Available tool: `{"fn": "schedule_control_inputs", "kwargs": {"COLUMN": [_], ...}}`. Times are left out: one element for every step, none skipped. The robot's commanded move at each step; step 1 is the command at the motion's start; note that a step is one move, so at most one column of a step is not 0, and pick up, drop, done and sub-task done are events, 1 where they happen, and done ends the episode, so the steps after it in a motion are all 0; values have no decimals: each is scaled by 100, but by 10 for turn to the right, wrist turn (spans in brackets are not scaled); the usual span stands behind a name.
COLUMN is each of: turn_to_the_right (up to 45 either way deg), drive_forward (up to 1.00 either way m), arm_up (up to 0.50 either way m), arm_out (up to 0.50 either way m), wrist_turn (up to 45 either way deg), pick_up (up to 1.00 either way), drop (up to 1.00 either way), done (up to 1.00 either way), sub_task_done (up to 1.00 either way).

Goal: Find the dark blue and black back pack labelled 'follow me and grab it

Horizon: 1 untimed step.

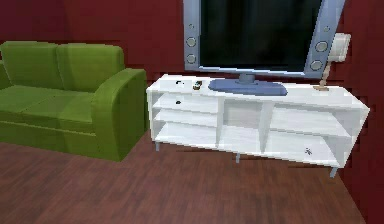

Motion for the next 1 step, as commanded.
{"fn": "schedule_control_inputs", "kwargs": {"turn_to_the_right": [0], "drive_forward": [0], "arm_up": [0], "arm_out": [0], "wrist_turn": [450], "pick_up": [0], "drop": [0], "done": [0], "sub_task_done": [0]}}
